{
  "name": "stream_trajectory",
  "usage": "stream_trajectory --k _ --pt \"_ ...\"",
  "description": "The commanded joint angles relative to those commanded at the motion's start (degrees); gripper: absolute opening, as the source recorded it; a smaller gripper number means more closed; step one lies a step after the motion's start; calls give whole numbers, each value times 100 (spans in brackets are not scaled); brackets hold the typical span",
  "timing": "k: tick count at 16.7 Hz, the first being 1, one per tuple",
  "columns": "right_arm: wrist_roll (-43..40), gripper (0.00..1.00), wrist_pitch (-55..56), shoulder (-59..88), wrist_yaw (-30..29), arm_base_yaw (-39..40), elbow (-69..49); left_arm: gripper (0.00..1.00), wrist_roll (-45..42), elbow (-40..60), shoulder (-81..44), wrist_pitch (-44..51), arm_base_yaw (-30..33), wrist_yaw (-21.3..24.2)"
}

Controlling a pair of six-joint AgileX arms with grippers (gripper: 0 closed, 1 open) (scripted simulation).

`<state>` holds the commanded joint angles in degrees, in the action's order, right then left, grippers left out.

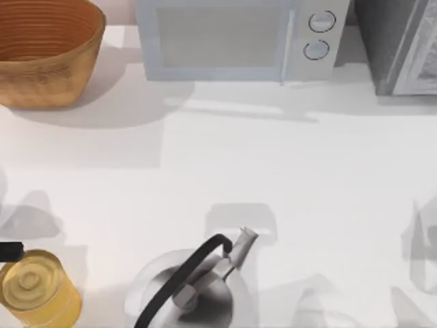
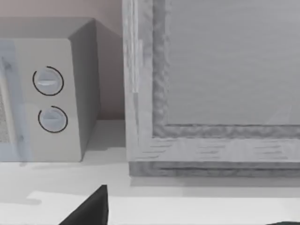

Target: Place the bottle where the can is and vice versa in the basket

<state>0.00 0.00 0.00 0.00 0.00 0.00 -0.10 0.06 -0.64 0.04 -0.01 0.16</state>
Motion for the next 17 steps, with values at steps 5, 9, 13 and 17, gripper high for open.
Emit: stream_trajectory --k 5,9,13,17 --pt "0 100 0 0 0 0 0 0 -17 295 -925 -324 147 425" --pt "0 100 0 0 0 0 0 0 -49 943 -2223 -1018 363 1084" --pt "0 100 0 0 0 0 0 0 -72 1805 -3889 -1940 628 1925" --pt "0 100 0 0 0 0 0 0 -89 2764 -5772 -2967 915 2859"
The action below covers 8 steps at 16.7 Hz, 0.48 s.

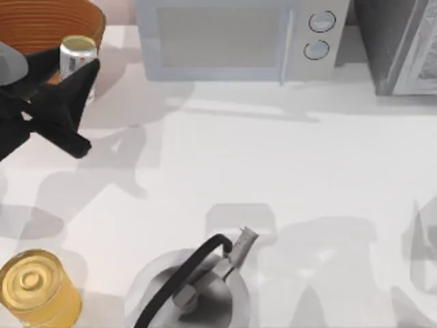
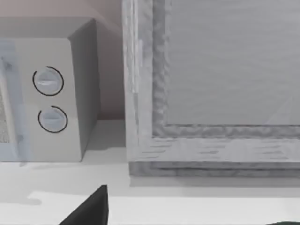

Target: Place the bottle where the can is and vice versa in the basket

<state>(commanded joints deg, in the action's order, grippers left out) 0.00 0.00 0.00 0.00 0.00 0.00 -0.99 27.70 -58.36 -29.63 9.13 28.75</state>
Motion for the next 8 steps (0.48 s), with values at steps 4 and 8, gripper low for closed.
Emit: stream_trajectory --k 4,8 --pt "0 100 0 0 0 0 0 0 -19 978 -1951 -1048 290 957" --pt "0 100 0 0 0 0 0 0 -40 1907 -3840 -2044 566 1876"
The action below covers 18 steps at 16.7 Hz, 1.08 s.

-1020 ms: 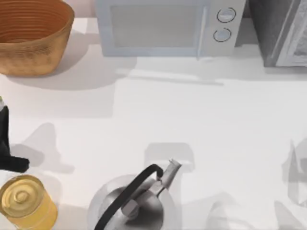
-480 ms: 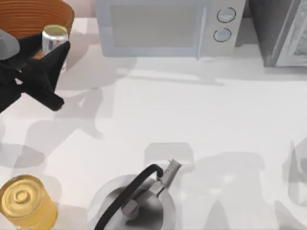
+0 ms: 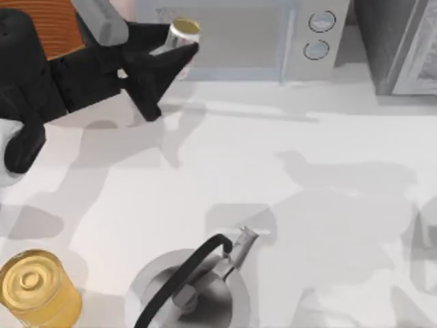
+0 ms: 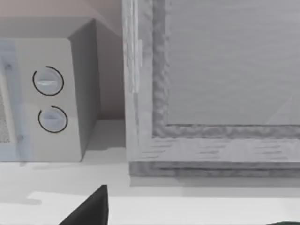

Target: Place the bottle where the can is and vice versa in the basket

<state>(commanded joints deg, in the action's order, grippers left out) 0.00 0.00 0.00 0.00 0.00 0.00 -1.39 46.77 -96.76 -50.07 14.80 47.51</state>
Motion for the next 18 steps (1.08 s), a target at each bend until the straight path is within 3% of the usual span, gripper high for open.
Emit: stream_trajectory --k 10,18 --pt "0 100 0 0 0 0 0 0 -22 1771 -3793 -1905 534 1802" --pt "0 100 0 0 0 0 0 0 -9 2335 -4993 -2511 691 2360"
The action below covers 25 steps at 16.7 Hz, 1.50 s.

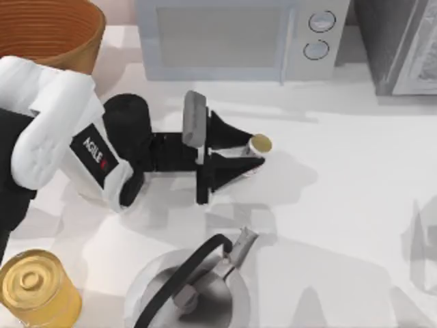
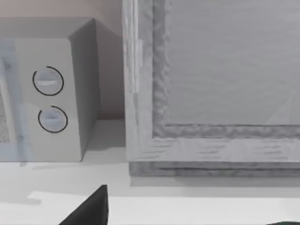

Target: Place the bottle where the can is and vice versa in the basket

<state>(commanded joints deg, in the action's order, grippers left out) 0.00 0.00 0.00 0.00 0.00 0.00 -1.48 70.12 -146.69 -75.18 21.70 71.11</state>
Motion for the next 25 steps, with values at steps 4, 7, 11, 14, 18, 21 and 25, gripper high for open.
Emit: stream_trajectory --k 4,7,11,14,18,21,25 --pt "0 100 0 0 0 0 0 0 0 0 0 0 0 0" --pt "0 100 0 0 0 0 0 15 0 0 0 0 0 0" --pt "0 100 0 0 0 0 0 45 0 0 0 0 0 0" --pt "0 100 0 0 0 0 0 68 0 0 0 0 0 0" --pt "0 100 0 0 0 0 0 98 0 0 0 0 0 0" --pt "0 100 0 0 0 0 0 100 0 0 0 0 0 0" --pt "0 100 0 0 0 0 0 100 0 0 0 0 0 0"
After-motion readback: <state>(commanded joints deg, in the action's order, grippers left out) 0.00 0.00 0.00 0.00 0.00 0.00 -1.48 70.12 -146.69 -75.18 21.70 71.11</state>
